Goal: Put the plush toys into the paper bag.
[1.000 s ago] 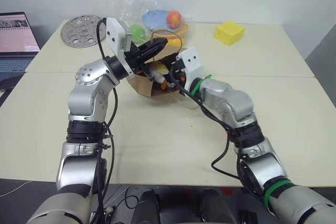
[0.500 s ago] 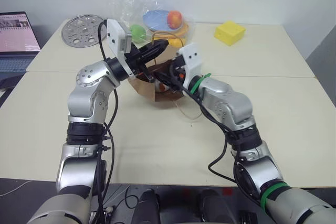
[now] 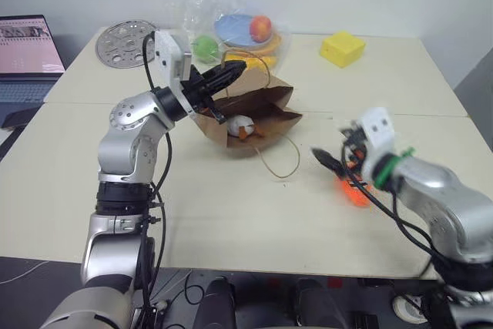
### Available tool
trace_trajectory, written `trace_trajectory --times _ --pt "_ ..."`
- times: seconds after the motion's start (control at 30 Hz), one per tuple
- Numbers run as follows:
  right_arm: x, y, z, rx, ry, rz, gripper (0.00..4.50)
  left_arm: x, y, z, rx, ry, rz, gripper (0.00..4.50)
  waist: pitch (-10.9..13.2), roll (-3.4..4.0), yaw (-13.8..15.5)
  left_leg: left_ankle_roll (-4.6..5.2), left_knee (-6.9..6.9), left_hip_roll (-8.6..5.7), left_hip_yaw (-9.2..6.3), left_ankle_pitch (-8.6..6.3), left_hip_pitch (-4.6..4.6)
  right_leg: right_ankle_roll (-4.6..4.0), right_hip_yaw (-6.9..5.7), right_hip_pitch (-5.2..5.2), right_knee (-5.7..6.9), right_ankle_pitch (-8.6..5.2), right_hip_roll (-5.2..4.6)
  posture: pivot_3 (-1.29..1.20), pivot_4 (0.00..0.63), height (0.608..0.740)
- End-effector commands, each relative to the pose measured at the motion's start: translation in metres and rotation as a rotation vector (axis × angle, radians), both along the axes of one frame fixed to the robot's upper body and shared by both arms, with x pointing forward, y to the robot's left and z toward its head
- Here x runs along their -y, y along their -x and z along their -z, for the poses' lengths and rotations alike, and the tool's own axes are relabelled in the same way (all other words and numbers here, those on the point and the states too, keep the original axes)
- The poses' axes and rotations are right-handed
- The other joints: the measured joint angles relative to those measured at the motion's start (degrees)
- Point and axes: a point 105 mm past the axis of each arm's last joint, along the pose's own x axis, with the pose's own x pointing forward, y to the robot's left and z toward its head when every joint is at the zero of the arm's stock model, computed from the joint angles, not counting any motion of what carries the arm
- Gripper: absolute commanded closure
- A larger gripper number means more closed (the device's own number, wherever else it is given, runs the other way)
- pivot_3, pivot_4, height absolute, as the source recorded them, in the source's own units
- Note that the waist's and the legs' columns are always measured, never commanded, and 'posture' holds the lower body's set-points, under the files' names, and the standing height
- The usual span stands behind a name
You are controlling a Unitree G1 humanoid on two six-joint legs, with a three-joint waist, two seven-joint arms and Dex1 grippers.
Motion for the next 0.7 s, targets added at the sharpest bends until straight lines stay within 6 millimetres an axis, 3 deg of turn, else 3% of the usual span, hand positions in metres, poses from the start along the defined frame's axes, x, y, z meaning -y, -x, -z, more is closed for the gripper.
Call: trace_trajectory --times 0.03,0.2,0.6,0.7 --pt "0.012 0.012 -0.011 0.084 0.009 0.061 0.02 0.003 0.007 -0.013 0.057 0.008 0.024 4.5 0.0 0.0 -0.5 0.0 0.01 0.0 0.0 0.0 0.03 0.0 0.01 0.02 0.02 0.0 0.0 0.0 0.15 0.74" --pt "0.022 0.022 0.002 0.062 0.094 0.107 0.02 0.003 0.007 -0.014 0.056 0.002 0.031 4.5 0.0 -0.01 -0.5 -0.01 0.09 -0.01 0.03 0.01 0.04 0.02 0.05 0.08 0.01 0.01 0.0 0.0 0.15 0.74" --pt "0.021 0.035 0.027 -0.068 0.031 0.216 0.02 0.004 0.008 -0.014 0.059 0.001 0.036 4.5 0.0 -0.01 -0.3 -0.01 0.08 -0.01 0.0 0.01 0.04 0.02 0.02 0.09 0.0 0.01 0.0 0.0 0.15 0.74" --pt "0.022 0.038 0.031 -0.072 0.058 0.205 0.58 0.004 0.008 -0.014 0.058 -0.001 0.036 4.5 0.0 -0.01 -0.3 -0.01 0.08 -0.01 0.0 0.01 0.04 0.02 0.02 0.09 0.0 0.01 0.01 0.0 0.15 0.74"
